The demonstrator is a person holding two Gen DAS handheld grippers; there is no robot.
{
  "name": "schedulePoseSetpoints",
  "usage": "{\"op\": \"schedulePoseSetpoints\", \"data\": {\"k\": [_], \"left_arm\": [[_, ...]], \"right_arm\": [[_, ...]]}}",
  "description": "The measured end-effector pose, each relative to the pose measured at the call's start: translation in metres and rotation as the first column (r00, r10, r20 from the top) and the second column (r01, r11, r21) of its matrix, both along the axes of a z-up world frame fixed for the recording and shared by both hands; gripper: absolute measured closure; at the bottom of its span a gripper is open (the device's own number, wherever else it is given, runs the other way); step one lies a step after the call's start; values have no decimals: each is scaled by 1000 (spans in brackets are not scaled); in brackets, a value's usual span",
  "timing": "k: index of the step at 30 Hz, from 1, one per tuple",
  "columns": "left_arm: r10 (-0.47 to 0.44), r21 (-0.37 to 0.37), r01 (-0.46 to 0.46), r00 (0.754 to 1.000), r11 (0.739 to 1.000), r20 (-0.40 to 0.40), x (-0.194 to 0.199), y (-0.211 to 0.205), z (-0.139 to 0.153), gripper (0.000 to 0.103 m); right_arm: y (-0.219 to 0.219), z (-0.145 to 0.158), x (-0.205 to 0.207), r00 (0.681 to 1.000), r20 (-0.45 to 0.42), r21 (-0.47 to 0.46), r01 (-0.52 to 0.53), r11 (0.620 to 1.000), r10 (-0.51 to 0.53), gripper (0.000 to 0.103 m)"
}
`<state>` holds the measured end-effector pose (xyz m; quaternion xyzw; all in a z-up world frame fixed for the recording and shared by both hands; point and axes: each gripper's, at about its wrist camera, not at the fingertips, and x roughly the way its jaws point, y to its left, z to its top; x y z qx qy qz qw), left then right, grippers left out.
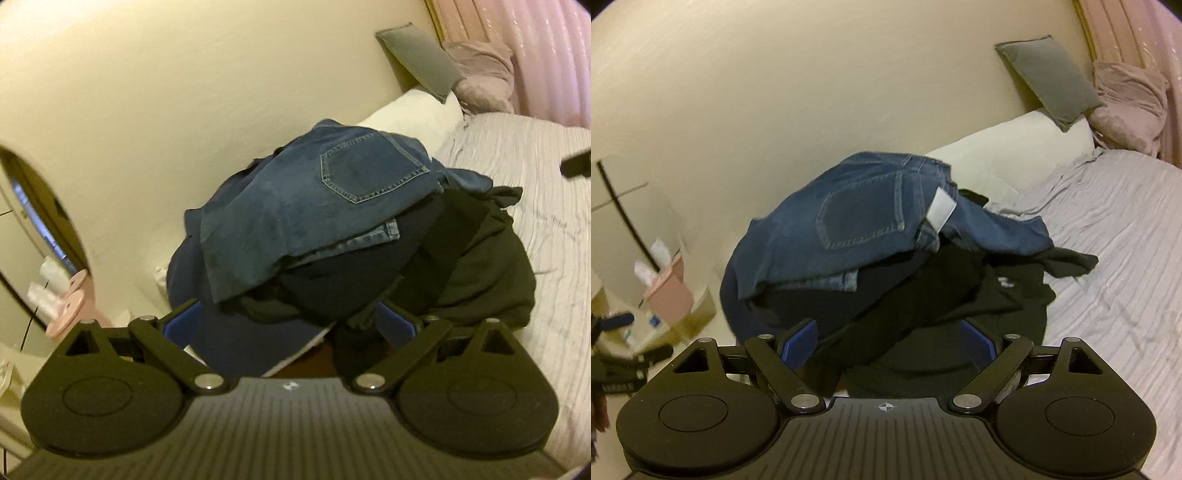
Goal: Fold clothes
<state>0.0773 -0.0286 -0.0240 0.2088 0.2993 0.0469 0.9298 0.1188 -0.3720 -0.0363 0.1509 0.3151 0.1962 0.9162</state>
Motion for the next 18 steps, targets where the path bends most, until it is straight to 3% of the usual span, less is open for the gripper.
{"op": "schedulePoseSetpoints", "data": {"k": [3, 5, 10, 15, 18], "left_arm": [[-79, 83, 80, 997, 993, -6, 44, 6, -17, 4], [-153, 172, 154, 988, 973, -20, 76, 7, -34, 5], [-298, 401, 301, 952, 865, -72, 140, 18, -82, 7], [-326, 460, 366, 930, 809, -167, 181, 41, -121, 14], [-325, 463, 368, 930, 807, -173, 192, 52, -127, 24]], "right_arm": [[8, -3, 32, 1000, 0, 11, 10, 1000, -10, 17], [13, -10, 55, 1000, -15, 22, 16, 1000, -15, 17], [34, -37, 123, 997, -72, 77, 28, 997, -22, 17], [59, -71, 185, 989, -141, 135, 53, 989, -34, 17], [72, -96, 217, 976, -212, 191, 88, 978, -46, 17]]}}
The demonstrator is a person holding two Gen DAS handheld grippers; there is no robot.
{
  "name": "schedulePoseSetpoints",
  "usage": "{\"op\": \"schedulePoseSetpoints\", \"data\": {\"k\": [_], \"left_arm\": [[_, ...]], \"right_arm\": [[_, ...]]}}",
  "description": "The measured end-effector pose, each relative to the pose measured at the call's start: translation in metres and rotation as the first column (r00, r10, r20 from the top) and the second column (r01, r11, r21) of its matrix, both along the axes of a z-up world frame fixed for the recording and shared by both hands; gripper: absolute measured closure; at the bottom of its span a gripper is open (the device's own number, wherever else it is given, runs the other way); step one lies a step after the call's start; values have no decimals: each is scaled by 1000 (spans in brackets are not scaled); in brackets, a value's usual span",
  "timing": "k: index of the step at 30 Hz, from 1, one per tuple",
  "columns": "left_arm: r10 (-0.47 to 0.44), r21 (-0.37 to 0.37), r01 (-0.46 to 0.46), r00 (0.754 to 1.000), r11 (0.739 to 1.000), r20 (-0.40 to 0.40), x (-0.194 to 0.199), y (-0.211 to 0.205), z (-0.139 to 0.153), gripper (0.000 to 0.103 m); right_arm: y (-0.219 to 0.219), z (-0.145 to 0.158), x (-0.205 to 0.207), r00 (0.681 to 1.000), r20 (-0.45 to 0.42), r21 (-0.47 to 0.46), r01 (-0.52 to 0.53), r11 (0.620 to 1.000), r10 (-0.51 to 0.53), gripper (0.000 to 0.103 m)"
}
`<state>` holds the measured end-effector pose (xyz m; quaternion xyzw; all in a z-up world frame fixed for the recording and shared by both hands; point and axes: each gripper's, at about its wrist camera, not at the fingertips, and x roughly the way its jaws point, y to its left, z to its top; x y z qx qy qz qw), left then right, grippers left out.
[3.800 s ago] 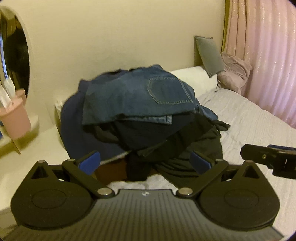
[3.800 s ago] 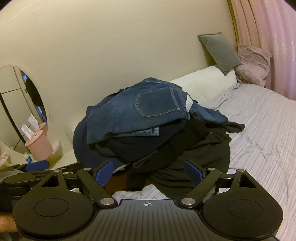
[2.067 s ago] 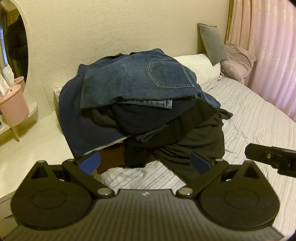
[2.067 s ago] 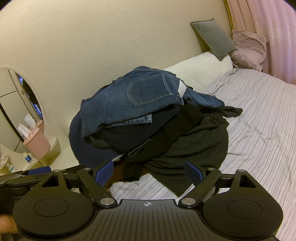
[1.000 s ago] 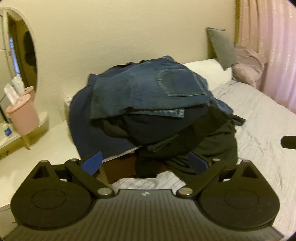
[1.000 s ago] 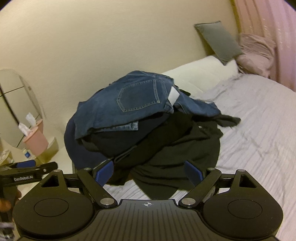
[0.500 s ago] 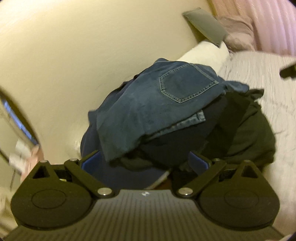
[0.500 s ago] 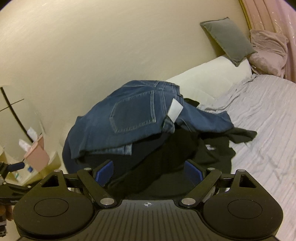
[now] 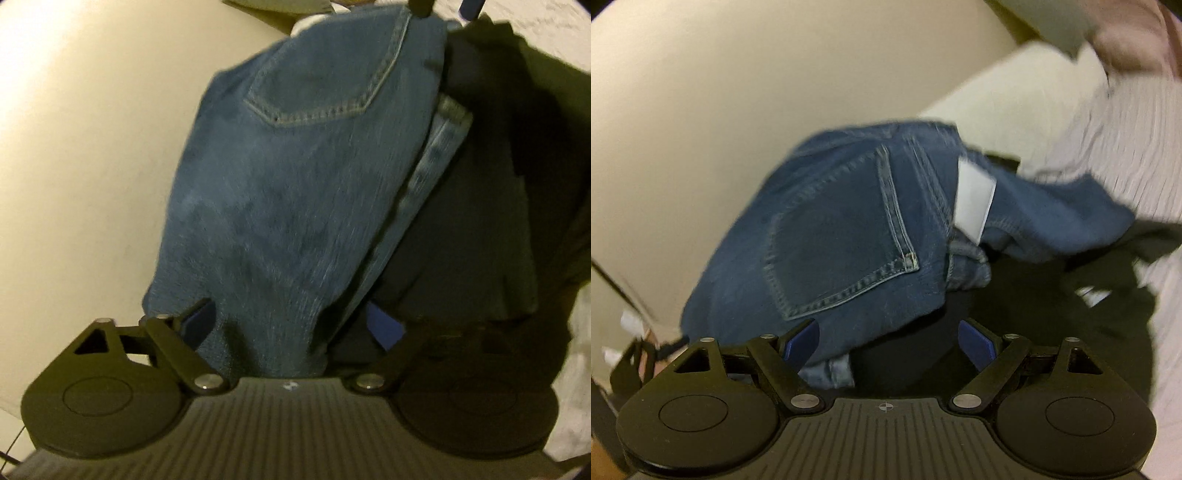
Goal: Fold clothes
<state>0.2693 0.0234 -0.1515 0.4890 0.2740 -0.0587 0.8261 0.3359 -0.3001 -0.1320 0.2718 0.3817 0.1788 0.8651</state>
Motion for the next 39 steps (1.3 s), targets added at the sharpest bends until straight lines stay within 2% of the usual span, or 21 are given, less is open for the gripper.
{"op": "schedulePoseSetpoints", "data": {"k": [1, 2, 4, 6, 8, 9, 10, 12, 14, 16, 22, 26, 29, 34, 36, 39], "left_arm": [[-1, -17, 1, 1000, 1000, 2, 2, 3, 2, 25], [-3, -37, 3, 1000, 999, 3, 3, 5, 4, 27], [-13, -83, 13, 1000, 996, 2, 2, 10, 11, 38], [-21, -140, 20, 1000, 990, -4, 1, 16, 17, 57], [-36, -183, 34, 999, 983, -6, -3, 19, 18, 71], [-43, -193, 42, 999, 980, 0, -4, 19, 17, 78], [-45, -208, 46, 999, 977, 10, -5, 20, 18, 81], [-46, -240, 51, 999, 969, 30, -8, 21, 22, 86], [-58, -291, 77, 996, 954, 74, -13, 22, 31, 86], [-93, -326, 130, 988, 936, 127, -22, 18, 45, 87], [-213, -381, 297, 945, 875, 248, -52, -16, 89, 90], [-330, -392, 425, 899, 816, 288, -88, -50, 105, 91], [-449, -388, 523, 852, 759, 271, -137, -86, 102, 93], [-648, -418, 653, 740, 631, 178, -229, -157, 80, 98], [-716, -428, 693, 684, 580, 137, -274, -187, 67, 99], [-786, -447, 728, 612, 521, 81, -337, -226, 50, 99]], "right_arm": [[4, -8, 10, 1000, -22, 29, 11, 1000, -11, 17], [5, -12, 16, 999, -30, 63, 31, 998, -29, 25], [4, -16, 23, 996, -49, 124, 79, 989, -73, 47], [-1, -15, 25, 990, -73, 177, 135, 975, -124, 62], [-3, -10, 23, 987, -84, 189, 153, 970, -139, 81], [-5, -5, 21, 988, -70, 204, 151, 967, -140, 88], [-7, 0, 19, 989, -54, 221, 149, 964, -140, 93], [-11, 18, 15, 987, -4, 252, 154, 955, -158, 95], [-22, 41, 11, 983, 51, 322, 152, 934, -177, 97], [-36, 67, 3, 973, 114, 390, 141, 910, -199, 97], [-72, 144, -49, 912, 303, 456, 117, 882, -277, 98], [-109, 177, -113, 857, 365, 470, 168, 867, -364, 98], [-145, 181, -179, 817, 366, 465, 254, 848, -445, 98], [-210, 168, -324, 734, 315, 429, 455, 780, -601, 98], [-232, 159, -391, 698, 285, 412, 529, 742, -657, 98], [-258, 148, -492, 643, 240, 374, 631, 680, -728, 98]]}}
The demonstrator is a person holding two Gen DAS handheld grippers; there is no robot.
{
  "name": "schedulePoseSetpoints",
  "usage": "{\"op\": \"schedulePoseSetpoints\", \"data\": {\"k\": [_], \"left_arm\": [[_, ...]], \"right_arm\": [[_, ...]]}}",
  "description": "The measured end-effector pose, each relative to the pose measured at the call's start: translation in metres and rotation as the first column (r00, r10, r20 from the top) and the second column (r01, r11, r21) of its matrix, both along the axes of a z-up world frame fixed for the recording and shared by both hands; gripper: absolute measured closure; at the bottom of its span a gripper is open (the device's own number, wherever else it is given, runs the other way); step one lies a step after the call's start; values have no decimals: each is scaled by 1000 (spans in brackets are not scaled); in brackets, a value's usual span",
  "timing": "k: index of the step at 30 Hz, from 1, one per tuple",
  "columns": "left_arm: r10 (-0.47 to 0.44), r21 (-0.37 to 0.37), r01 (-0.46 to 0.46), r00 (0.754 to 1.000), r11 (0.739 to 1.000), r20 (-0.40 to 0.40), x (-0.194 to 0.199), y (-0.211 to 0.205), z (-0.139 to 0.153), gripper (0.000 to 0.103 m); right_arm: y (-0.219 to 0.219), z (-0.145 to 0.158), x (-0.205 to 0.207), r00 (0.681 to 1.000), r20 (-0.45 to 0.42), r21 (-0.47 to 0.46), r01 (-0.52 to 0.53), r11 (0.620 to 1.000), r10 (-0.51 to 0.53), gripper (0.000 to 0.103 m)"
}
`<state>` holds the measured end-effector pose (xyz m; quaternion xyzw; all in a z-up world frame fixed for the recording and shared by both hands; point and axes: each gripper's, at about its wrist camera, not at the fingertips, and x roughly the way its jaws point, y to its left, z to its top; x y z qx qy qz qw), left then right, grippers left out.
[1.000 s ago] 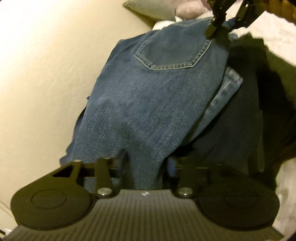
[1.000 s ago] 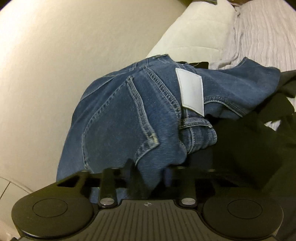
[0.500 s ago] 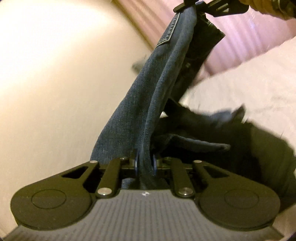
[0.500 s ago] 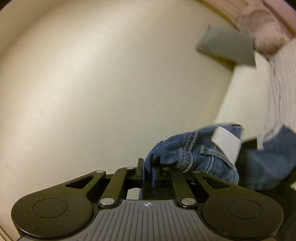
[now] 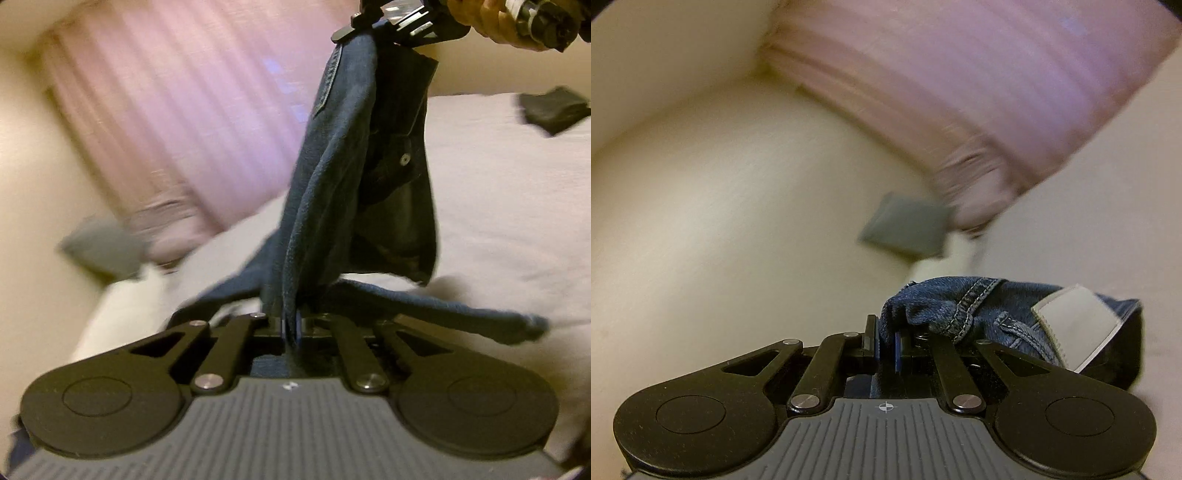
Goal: Fold clothes
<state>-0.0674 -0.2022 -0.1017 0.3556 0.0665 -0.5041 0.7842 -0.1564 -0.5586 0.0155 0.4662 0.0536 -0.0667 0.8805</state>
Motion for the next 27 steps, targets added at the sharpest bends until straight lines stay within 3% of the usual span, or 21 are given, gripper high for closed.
{"op": "schedulePoseSetpoints", "data": {"k": [6, 12, 16, 20, 23, 27], "left_arm": [[-157, 55, 162, 984, 985, -85, -105, -60, -14, 99], [-346, 36, 349, 936, 936, -69, -133, -99, 10, 99], [-429, -23, 429, 902, 903, -50, -126, -109, 37, 99], [-465, -85, 462, 885, 883, -17, -99, -100, 63, 99], [-482, -123, 480, 876, 869, 7, -64, -100, 87, 99], [-529, -153, 530, 847, 834, 50, -55, -112, 125, 99]], "right_arm": [[-38, -21, -170, 981, -141, 32, 139, 990, -133, 98], [-23, -16, -295, 938, -165, 68, 319, 945, -305, 98], [4, -3, -331, 905, -115, 59, 418, 906, -410, 98], [39, 12, -342, 874, -64, 47, 484, 874, -481, 98], [67, 34, -339, 872, -52, 32, 489, 871, -488, 97], [87, 62, -341, 868, -42, 22, 495, 868, -494, 97]]}}
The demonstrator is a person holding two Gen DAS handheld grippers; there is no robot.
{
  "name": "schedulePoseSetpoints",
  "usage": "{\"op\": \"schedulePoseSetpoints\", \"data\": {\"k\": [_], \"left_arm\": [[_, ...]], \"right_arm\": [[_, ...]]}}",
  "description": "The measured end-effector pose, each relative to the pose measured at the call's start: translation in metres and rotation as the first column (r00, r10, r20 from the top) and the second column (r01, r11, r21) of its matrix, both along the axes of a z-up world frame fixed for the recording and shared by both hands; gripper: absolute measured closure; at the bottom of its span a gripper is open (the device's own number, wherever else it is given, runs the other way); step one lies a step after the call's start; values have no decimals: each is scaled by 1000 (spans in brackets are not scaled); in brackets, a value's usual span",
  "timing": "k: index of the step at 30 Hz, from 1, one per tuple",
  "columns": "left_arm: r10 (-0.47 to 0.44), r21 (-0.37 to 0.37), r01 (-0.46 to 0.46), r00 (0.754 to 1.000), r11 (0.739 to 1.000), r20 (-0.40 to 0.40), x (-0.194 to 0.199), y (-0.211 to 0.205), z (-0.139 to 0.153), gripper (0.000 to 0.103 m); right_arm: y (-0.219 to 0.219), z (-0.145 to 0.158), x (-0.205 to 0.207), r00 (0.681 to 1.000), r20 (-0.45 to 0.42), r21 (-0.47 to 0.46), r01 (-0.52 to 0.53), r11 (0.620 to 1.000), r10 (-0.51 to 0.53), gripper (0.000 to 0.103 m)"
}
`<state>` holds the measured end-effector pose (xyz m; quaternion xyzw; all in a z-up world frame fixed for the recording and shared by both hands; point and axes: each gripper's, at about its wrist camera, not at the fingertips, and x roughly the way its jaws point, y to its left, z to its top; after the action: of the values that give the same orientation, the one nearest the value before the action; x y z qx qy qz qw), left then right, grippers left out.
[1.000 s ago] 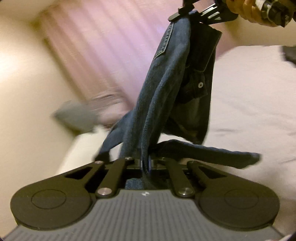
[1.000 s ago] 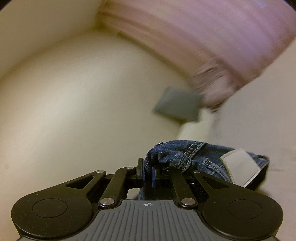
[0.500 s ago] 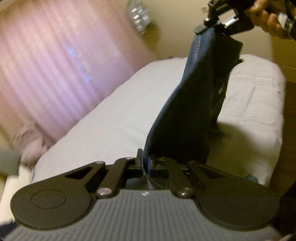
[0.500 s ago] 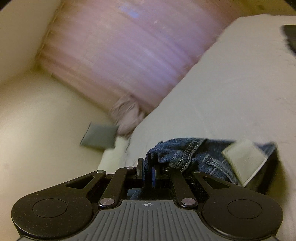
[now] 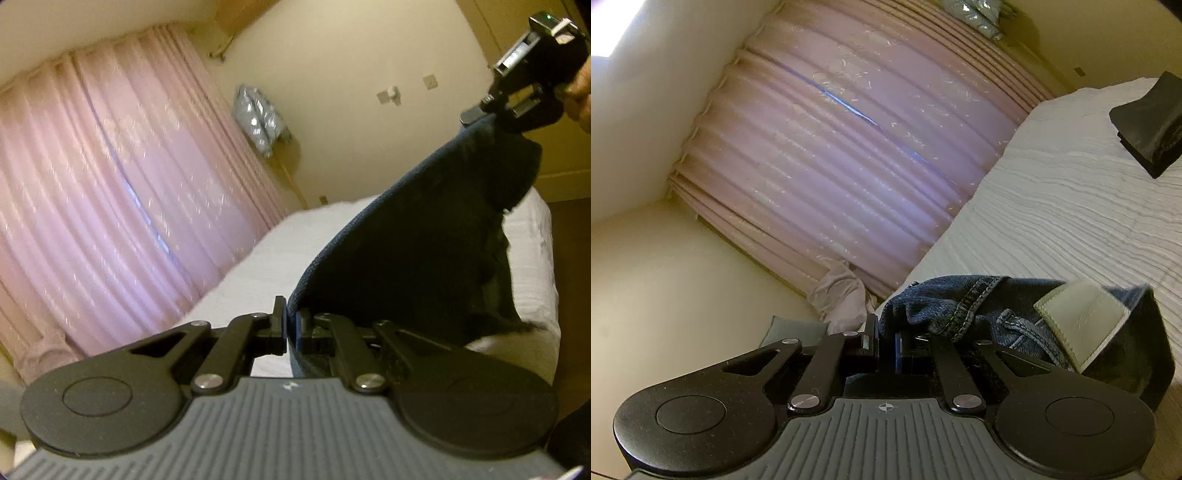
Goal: Fold clothes
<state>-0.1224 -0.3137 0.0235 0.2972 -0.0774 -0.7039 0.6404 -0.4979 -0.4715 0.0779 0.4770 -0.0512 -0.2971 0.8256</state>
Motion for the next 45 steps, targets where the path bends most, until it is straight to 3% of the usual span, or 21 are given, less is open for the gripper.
{"op": "schedulePoseSetpoints", "data": {"k": [5, 8, 11, 13, 15, 17, 19, 20, 22, 25, 27, 29, 31, 33, 35, 39, 41, 42, 44, 45], "left_arm": [[-70, -21, 70, 998, 997, 11, -13, -58, 33, 99], [-105, 46, 105, 994, 993, 13, -21, -127, 32, 98], [-111, 135, 107, 994, 985, 21, -38, -215, -2, 95], [-72, 215, 67, 997, 974, 16, -51, -289, -40, 91], [-4, 299, -2, 1000, 954, 21, -62, -367, -85, 74], [89, 427, -82, 996, 901, 4, -63, -433, -136, 65], [168, 515, -131, 986, 847, -25, -66, -460, -172, 63], [207, 555, -153, 978, 818, -36, -69, -471, -189, 64], [281, 585, -188, 957, 789, -72, -63, -461, -207, 64], [395, 645, -244, 913, 724, -98, -51, -430, -222, 54], [469, 686, -293, 880, 666, -79, -37, -399, -237, 44], [518, 735, -314, 854, 601, -59, -32, -365, -253, 41], [515, 771, -304, 857, 560, -36, -34, -319, -270, 39], [507, 799, -283, 862, 530, -31, -42, -278, -285, 39], [466, 819, -211, 882, 534, -77, -52, -238, -291, 35], [257, 802, -44, 957, 596, -138, -93, -207, -309, 25], [182, 799, -13, 976, 601, -121, -108, -199, -324, 25], [145, 799, -27, 987, 601, -76, -113, -194, -334, 25], [89, 799, -61, 996, 598, 9, -119, -185, -350, 33], [76, 801, -72, 997, 595, 34, -118, -182, -354, 47]], "right_arm": [[-15, 22, -11, 999, 34, 14, 41, 999, -41, 97], [-55, 16, -23, 995, 57, 80, 78, 994, -83, 97], [-118, -13, -40, 988, 79, 204, 116, 972, -134, 97], [-175, -50, -52, 985, 61, 298, 136, 945, -161, 97], [-241, -96, -63, 984, 30, 400, 149, 904, -176, 94], [-300, -148, -73, 983, 4, 489, 156, 858, -181, 68], [-344, -181, -81, 978, -84, 485, 207, 850, -190, 41], [-359, -187, -82, 972, -149, 446, 229, 865, -180, 38], [-377, -195, -82, 964, -233, 382, 211, 900, -127, 38], [-370, -213, -79, 935, -353, 314, 137, 939, -18, 38], [-345, -235, -76, 898, -434, 340, 94, 936, 67, 38], [-318, -256, -71, 855, -496, 382, 57, 923, 153, 38], [-287, -277, -65, 820, -523, 442, 29, 897, 231, 38], [-260, -300, -61, 813, -514, 508, 32, 861, 273, 38], [-241, -324, -57, 817, -509, 561, 74, 825, 273, 37], [-214, -343, -40, 796, -544, 567, 118, 815, 263, 32], [-206, -347, -32, 784, -573, 555, 159, 817, 237, 26], [-201, -348, -29, 781, -587, 546, 184, 818, 216, 25], [-197, -347, -27, 765, -612, 524, 202, 828, 200, 22], [-195, -346, -26, 757, -624, 512, 210, 833, 193, 22]]}}
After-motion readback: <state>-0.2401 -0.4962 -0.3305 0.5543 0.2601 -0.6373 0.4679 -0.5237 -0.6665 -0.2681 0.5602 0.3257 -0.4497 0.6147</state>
